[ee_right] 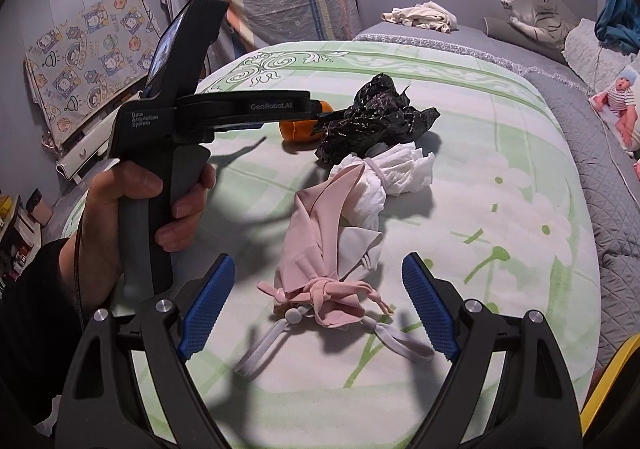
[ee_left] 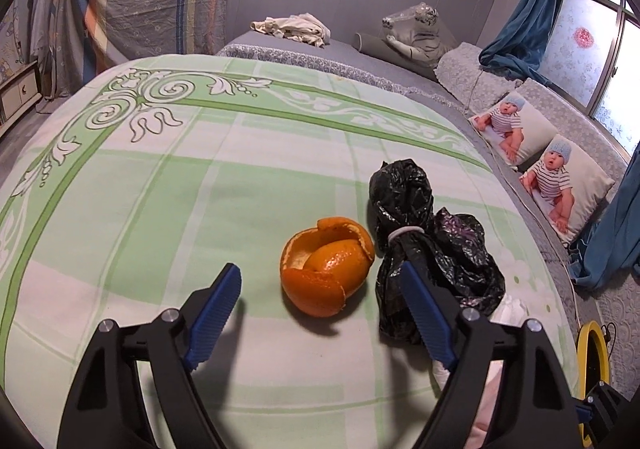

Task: Collect trash
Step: 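Grasp the second orange peel with the left tool while the right tool grasps the pink cloth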

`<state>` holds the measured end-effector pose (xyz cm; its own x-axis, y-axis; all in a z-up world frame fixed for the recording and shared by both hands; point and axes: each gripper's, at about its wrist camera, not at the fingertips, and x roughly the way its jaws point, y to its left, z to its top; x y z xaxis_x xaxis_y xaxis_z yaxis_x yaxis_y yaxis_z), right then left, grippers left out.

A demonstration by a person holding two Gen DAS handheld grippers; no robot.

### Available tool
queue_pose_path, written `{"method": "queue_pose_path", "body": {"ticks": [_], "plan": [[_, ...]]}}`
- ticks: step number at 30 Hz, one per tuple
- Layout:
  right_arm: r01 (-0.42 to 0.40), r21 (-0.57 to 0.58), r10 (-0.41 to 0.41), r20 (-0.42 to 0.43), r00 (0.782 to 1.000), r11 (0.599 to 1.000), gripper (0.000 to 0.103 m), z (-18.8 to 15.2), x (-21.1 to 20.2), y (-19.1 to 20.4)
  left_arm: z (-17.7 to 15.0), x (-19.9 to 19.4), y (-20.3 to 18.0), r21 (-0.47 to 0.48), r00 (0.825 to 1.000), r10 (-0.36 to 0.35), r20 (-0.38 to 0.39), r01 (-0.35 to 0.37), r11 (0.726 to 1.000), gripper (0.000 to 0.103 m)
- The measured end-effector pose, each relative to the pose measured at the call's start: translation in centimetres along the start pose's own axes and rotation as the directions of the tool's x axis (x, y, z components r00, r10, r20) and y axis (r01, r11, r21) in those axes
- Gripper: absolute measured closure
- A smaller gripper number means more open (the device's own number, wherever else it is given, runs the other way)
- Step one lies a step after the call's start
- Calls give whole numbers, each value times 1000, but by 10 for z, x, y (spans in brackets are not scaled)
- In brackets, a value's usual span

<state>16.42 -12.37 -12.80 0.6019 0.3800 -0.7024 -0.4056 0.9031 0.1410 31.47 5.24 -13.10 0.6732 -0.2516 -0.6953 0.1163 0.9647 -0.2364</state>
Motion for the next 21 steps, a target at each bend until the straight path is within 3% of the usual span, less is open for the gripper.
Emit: {"method": "queue_pose_path", "body": {"ticks": [4, 6, 8, 11, 15, 21], "plan": [[4, 12, -3, -28, 1000, 1000, 27, 1, 11, -3, 1, 13, -3, 24, 999, -2, -40, 3, 1000, 36], [0, 18, 0, -42, 999, 1000, 30, 1, 16, -4, 1, 20, -5, 35, 998, -4, -65, 6, 999, 49], [-4, 27, 6, -51, 999, 1000, 35, 2, 20, -5, 1, 23, -6, 42, 997, 4, -72, -1, 999, 54], [-11, 30, 13, -66, 998, 1000, 49, 1, 23, -7, 1, 21, -5, 39, 998, -1, -59, 3, 999, 61], [-26, 39, 30, -88, 996, 999, 66, 0, 27, -8, 2, 17, -3, 25, 999, -7, -51, 9, 1000, 65], [-10, 8, 11, -54, 999, 1000, 76, 1, 13, -3, 3, 4, 1, -12, 999, -14, -35, 13, 1000, 67]]}}
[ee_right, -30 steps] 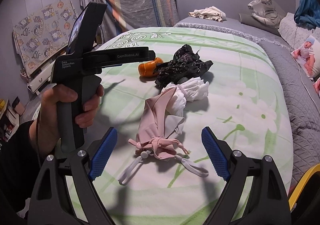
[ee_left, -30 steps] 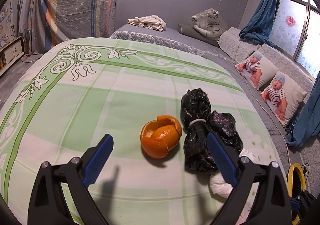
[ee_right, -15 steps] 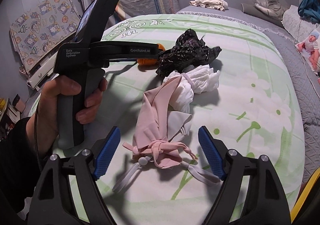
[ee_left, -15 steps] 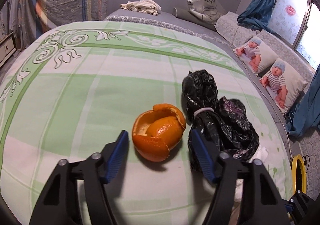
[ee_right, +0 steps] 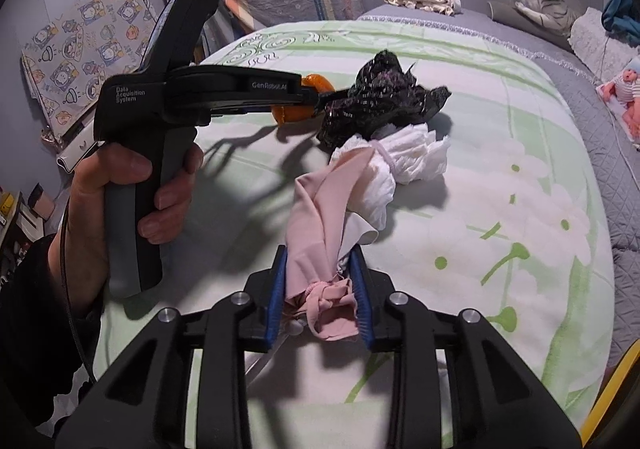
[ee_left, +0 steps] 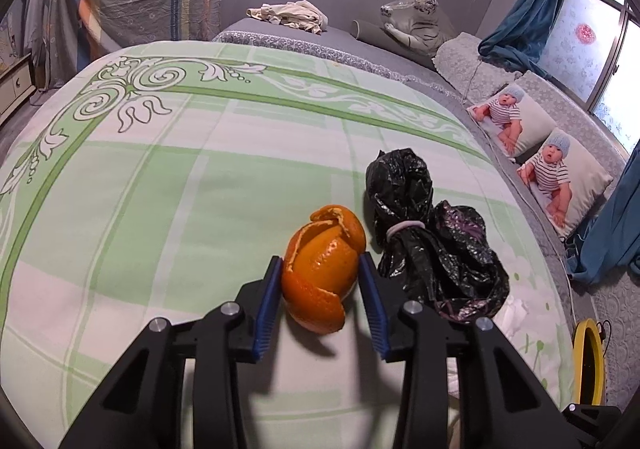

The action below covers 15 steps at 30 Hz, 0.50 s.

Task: Collect trash
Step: 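Grasp the second orange peel with the left tool while the right tool grasps the pink cloth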

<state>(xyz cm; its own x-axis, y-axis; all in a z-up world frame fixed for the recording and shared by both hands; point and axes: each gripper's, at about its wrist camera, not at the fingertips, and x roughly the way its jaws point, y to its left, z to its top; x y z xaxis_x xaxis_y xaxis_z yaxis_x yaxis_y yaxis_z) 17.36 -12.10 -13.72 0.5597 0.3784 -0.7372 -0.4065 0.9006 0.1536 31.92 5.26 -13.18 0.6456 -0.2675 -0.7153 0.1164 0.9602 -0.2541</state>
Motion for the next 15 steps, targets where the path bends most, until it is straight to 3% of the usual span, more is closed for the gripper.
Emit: {"method": "queue_pose_path", "body": {"ticks": [7, 15], "plan": [[10, 7, -10, 54, 998, 1000, 77, 3, -31, -3, 0, -35, -3, -31, 999, -8, 54, 10, 999, 67], [8, 32, -11, 99, 995, 999, 77, -6, -65, -8, -11, -83, -23, 8, 992, -34, 120, 33, 999, 67]]}}
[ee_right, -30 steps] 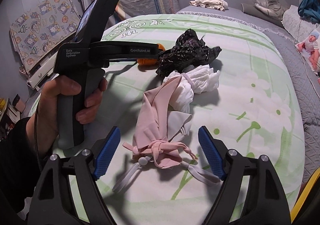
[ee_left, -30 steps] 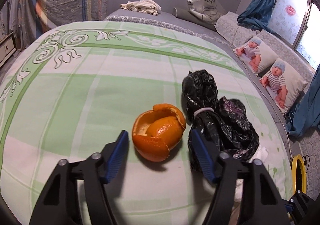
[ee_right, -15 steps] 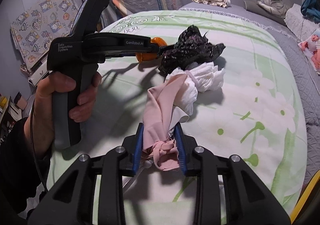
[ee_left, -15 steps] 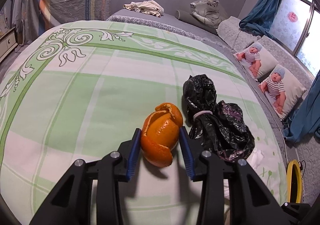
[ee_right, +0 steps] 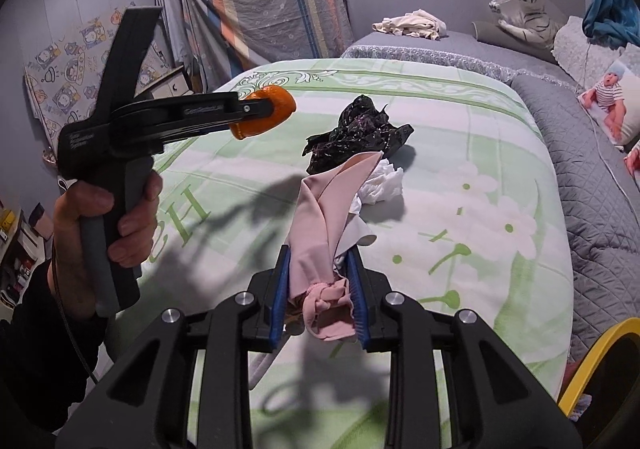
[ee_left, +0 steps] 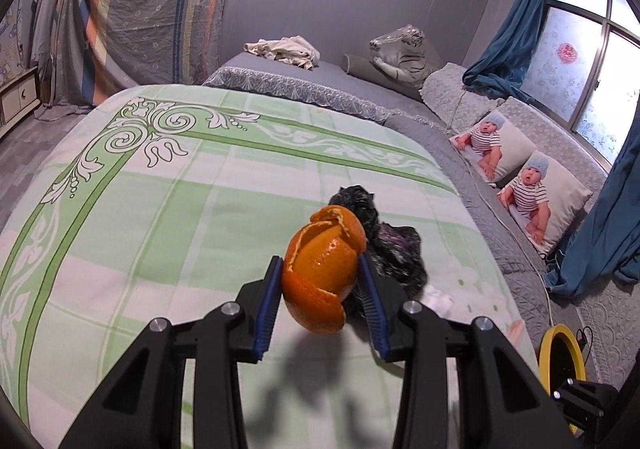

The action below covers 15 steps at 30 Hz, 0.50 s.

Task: Collect trash
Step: 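Grasp the second orange peel with the left tool while the right tool grasps the pink cloth, then carry the orange peel and pink cloth over the yellow bin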

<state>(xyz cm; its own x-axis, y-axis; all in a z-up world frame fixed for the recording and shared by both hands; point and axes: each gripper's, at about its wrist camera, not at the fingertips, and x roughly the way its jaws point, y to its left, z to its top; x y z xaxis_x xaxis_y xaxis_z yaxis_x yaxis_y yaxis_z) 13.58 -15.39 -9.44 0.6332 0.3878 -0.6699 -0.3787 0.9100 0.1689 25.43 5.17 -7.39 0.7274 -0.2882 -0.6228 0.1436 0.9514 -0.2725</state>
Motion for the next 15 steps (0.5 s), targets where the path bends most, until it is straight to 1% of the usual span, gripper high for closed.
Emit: {"method": "queue_pose_path", "body": {"ticks": [3, 6, 11, 15], "plan": [[4, 12, -4, 9, 1000, 1000, 77, -3, -7, -3, -7, -16, -9, 22, 1000, -4, 16, 3, 1000, 67], [6, 28, -7, 24, 1000, 1000, 77, -6, -19, -9, -13, -32, -16, 33, 999, -26, 31, 25, 999, 67], [16, 59, -20, 74, 997, 998, 77, -10, -45, -20, -20, -53, -32, 58, 997, -53, 53, 49, 997, 67], [25, 75, -34, 112, 993, 997, 77, -11, -64, -26, -23, -69, -52, 90, 994, -83, 70, 77, 993, 67]]}}
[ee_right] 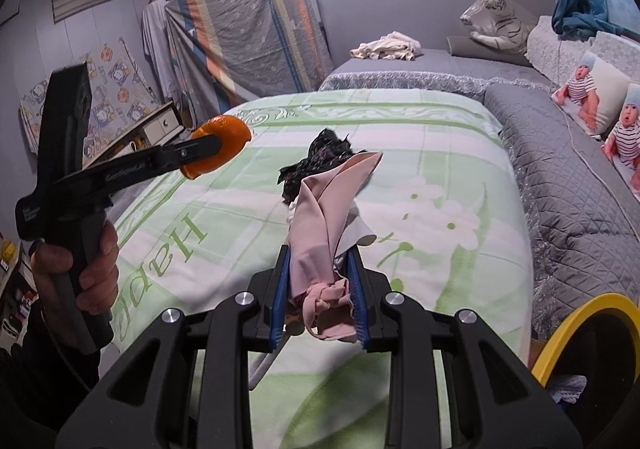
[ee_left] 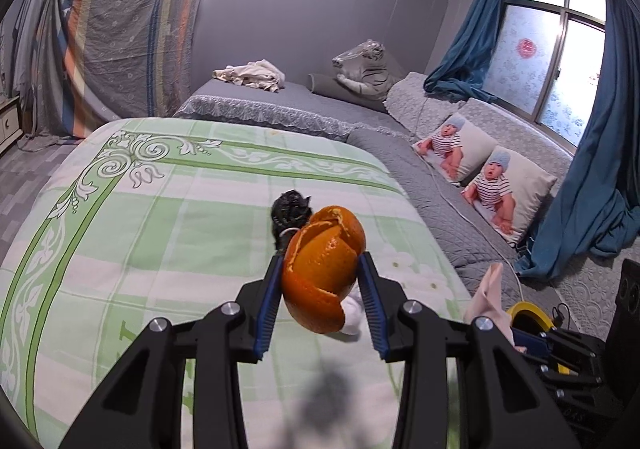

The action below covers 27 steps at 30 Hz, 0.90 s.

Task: Collect trash
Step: 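Carry the orange peel and pink cloth over the yellow bin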

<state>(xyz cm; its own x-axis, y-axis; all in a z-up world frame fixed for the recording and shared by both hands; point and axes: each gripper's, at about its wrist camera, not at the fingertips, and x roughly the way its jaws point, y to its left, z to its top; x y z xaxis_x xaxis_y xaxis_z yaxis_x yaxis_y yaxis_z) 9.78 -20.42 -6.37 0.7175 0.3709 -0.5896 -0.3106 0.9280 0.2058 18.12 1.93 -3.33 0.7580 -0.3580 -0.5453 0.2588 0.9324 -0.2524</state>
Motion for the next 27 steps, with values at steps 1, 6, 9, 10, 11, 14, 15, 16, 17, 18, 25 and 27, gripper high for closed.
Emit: {"method": "queue_pose_path", "body": {"ticks": [1, 6, 9, 10, 11, 14, 15, 16, 17, 18, 25, 27], "plan": [[4, 4, -4, 11, 1000, 1000, 77, 1, -5, -3, 0, -3, -7, 11, 1000, -4, 2, 4, 1000, 67], [26, 32, -28, 56, 998, 999, 77, 3, -26, -16, 0, -14, -34, 52, 999, -45, 10, 44, 998, 67], [43, 50, -47, 78, 996, 998, 77, 4, -37, -26, -1, -22, -51, 84, 997, -68, 21, 66, 994, 67], [49, 56, -54, 88, 995, 997, 77, 5, -41, -30, -1, -24, -56, 94, 997, -76, 26, 73, 993, 67], [54, 60, -59, 96, 994, 997, 77, 5, -45, -32, -1, -27, -63, 105, 996, -86, 30, 83, 991, 67], [67, 74, -76, 125, 989, 995, 77, 5, -59, -41, 0, -34, -78, 130, 993, -113, 39, 107, 986, 67], [72, 78, -82, 134, 988, 994, 77, 5, -63, -44, -1, -35, -83, 137, 992, -121, 41, 114, 984, 67], [77, 84, -88, 145, 986, 994, 77, 5, -69, -47, -1, -38, -89, 146, 990, -132, 42, 124, 981, 67], [82, 89, -95, 155, 983, 993, 77, 5, -74, -51, -1, -39, -93, 152, 989, -140, 43, 132, 980, 67], [87, 94, -101, 162, 982, 992, 77, 5, -77, -53, -2, -41, -99, 161, 988, -150, 45, 141, 977, 67], [134, 145, -163, 211, 964, 980, 77, 2, -105, -81, -4, -47, -139, 220, 975, -219, 45, 204, 954, 67], [146, 159, -179, 220, 959, 976, 77, 0, -111, -88, -4, -46, -149, 232, 971, -237, 39, 222, 947, 67]]}}
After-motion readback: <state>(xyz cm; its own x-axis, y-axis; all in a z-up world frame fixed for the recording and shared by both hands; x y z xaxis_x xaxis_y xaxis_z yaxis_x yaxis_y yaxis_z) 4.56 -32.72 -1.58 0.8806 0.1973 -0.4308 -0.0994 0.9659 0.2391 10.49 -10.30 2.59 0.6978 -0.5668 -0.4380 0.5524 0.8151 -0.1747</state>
